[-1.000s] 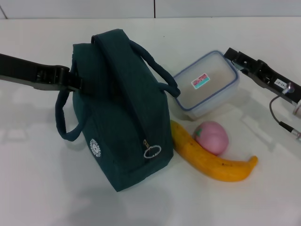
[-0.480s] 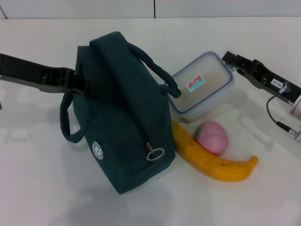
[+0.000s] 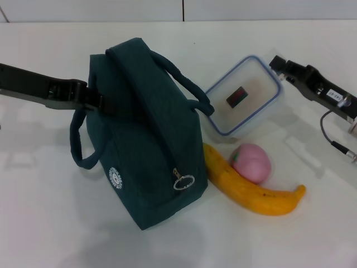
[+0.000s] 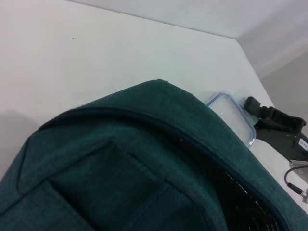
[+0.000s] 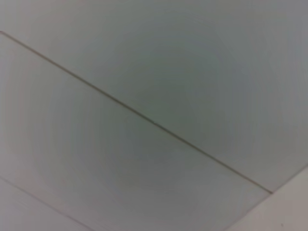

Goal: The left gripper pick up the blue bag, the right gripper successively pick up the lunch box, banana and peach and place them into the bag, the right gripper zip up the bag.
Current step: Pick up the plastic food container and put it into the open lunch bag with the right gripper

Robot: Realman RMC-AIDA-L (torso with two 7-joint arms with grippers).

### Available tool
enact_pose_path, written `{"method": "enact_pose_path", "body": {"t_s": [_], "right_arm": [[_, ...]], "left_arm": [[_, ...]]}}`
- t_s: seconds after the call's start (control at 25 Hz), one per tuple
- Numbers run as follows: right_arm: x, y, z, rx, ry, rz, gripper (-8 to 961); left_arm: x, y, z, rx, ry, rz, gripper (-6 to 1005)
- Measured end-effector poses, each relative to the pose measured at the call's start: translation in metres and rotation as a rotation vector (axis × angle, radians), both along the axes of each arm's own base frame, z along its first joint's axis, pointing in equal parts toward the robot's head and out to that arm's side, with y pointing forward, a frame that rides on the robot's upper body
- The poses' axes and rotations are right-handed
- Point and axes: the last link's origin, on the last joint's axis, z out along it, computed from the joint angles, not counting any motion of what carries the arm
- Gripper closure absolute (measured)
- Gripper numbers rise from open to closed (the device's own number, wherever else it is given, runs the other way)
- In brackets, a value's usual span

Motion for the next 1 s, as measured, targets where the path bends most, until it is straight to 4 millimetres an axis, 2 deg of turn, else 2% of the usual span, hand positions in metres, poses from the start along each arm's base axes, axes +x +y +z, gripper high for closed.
{"method": "enact_pose_path", "body": {"t_s": [0.12, 0.64, 0.8, 1.0], "right_arm": [[0.002, -0.002, 0.007, 0.033, 0.037, -0.004, 858], [0.010, -0.021, 0.037, 0.139, 0.216, 0.009, 857], [0.005, -0.024, 0.045, 0.161, 0.268, 0.044, 857], [-0.013, -0.020, 0.060, 0.160, 0.357, 0.136, 857]], "left_arm": [[-0.001, -0.001, 0.001, 0.003, -0.004, 0.003, 962], [0.000, -0.002, 0.000, -0.002, -0.010, 0.009, 962], [0.001, -0.002, -0.001, -0.007, -0.013, 0.008, 962], [0.008, -0.004, 0.000, -0.013, -0.066, -0.016, 961]]}}
